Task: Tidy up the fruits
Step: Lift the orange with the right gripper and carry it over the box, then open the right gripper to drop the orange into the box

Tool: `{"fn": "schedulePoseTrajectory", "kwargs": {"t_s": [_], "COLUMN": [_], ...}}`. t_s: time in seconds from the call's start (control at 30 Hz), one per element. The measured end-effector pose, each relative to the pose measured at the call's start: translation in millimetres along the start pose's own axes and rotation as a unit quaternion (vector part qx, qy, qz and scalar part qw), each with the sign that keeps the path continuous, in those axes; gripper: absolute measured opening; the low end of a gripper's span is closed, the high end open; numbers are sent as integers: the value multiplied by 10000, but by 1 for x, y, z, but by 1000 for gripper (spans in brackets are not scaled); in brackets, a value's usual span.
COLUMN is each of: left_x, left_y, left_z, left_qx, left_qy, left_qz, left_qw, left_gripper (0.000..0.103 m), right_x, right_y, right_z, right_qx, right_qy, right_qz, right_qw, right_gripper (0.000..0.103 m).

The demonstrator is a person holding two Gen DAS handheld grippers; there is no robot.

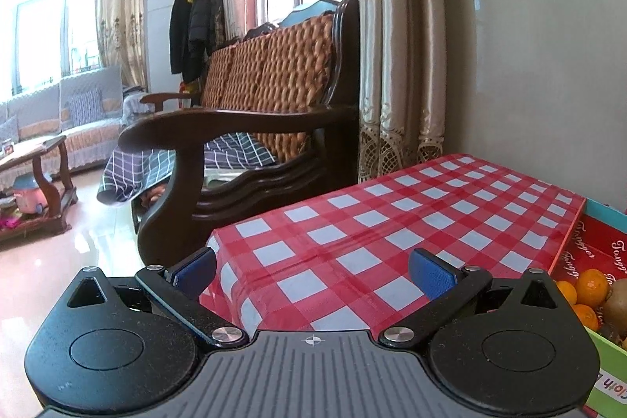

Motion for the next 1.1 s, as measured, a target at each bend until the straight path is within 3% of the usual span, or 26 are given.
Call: {"fn": "schedulePoseTrajectory", "kwargs": {"t_s": [0.33,0.63,1.1], "left_x": [-2,2,-3], "left_y": [6,14,27], "left_z": [3,4,3], "left_qx": [8,-31,48], "left_qy": [89,50,92], "left_qz": [-63,-133,-190], "left_qw": [9999,9999,9998], "left_gripper": [103,103,103], "right_x": [43,61,61], "right_y": [53,100,140], "right_z": [-6,7,28], "right_qx": [478,923,1494], "right_qy": [-292,-280,-123], "right_qz": [-637,-1197,-1309], "right_qw": [9964,9881,9800], "right_gripper": [27,27,27]}}
Point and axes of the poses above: each gripper's, at about its wrist camera, not at the fingertips, and x roughly against the way its jaws point, y to its left, z to its underside, the point moved 8 cm from there along -x, roughly the way its jaws point, and after that the axes turned 5 degrees about -x, right-handed, at the moved point
